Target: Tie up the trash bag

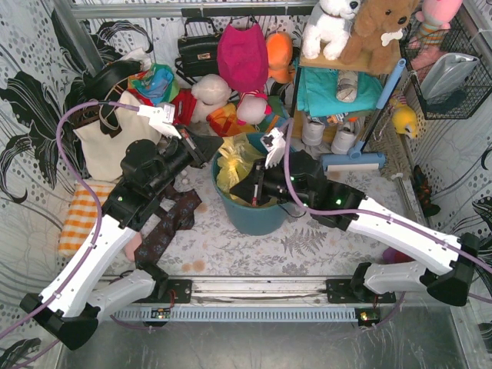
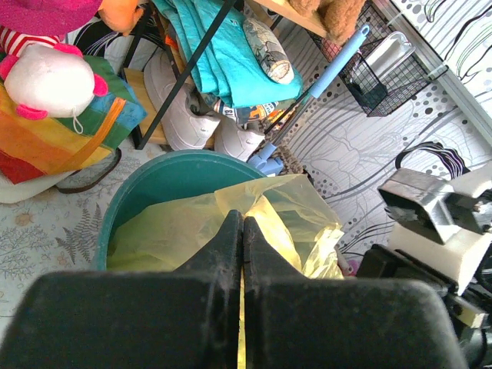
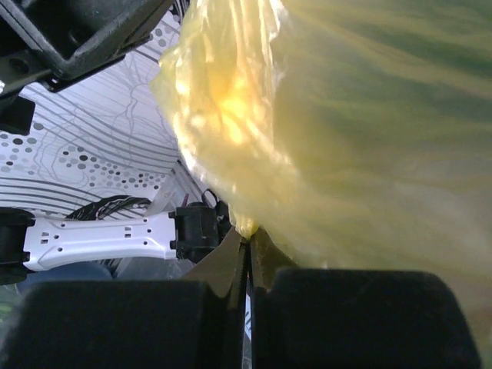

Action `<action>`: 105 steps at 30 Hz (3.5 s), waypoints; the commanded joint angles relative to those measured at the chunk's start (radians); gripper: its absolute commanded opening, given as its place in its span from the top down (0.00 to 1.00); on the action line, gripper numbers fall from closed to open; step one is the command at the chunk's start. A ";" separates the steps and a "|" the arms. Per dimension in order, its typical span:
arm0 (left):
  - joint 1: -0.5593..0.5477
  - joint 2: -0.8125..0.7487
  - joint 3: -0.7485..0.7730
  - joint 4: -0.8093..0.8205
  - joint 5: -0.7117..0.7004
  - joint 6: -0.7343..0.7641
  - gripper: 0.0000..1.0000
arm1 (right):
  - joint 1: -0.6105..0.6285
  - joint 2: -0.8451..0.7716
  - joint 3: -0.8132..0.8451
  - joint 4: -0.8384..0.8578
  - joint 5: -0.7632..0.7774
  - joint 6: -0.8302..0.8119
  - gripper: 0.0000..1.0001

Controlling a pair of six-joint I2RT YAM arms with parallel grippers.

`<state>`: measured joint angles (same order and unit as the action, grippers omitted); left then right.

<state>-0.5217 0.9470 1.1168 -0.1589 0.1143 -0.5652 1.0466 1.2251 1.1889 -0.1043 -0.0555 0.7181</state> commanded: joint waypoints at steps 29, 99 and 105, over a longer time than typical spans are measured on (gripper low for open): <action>0.004 -0.070 -0.021 -0.064 -0.099 0.027 1.00 | -0.003 -0.093 0.319 -0.805 0.822 -0.248 1.00; 0.003 -0.090 -0.076 -0.031 -0.024 -0.047 1.00 | -0.005 0.083 0.423 -0.784 0.391 -0.783 0.56; 0.003 -0.096 -0.078 -0.032 -0.026 -0.048 1.00 | -0.005 0.077 0.362 -0.722 0.434 -0.896 0.59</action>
<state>-0.5217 0.8642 1.0145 -0.2390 0.0891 -0.6098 1.0447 1.3212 1.5841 -0.8909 0.3450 -0.0765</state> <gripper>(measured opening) 0.011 0.416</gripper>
